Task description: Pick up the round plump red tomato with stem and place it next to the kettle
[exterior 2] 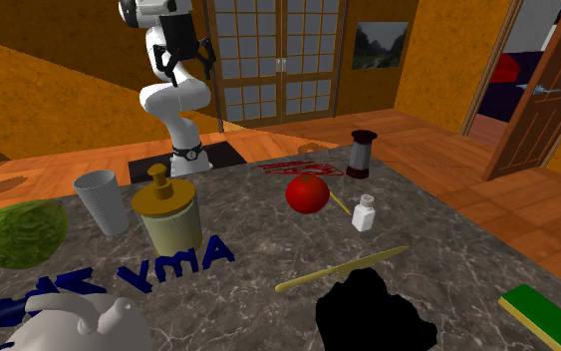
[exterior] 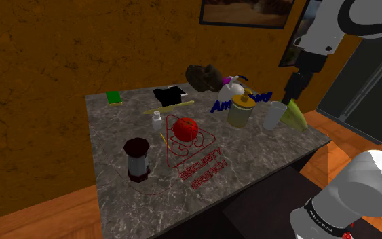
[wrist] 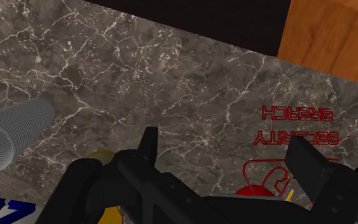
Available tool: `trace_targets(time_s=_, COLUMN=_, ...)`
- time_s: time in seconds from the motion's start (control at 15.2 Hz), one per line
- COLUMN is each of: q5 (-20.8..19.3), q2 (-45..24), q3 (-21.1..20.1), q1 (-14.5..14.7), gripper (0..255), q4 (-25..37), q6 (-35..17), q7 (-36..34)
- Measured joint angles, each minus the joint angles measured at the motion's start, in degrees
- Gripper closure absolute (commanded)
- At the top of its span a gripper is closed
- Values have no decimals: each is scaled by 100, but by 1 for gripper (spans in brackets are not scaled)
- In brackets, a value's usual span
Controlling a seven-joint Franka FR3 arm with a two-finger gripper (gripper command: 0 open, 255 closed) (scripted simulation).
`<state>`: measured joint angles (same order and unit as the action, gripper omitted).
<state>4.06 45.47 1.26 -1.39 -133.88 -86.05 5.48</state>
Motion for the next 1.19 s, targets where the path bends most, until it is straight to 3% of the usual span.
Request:
trace_targets(time_s=0.26, q5=236, q2=37, q3=-296, q1=-33, gripper=0, q4=-255, q6=-375, q7=-523)
trace_targets(time_s=0.73, q5=868, q2=-314, q3=-1256, q1=-176, gripper=0, q4=-799, q6=-1848, q7=-2174)
trace_targets(time_s=1.19, q5=1123, q2=-1350, q3=-2344, q1=-528, gripper=0, q4=-658, q6=-3364, q7=-3922)
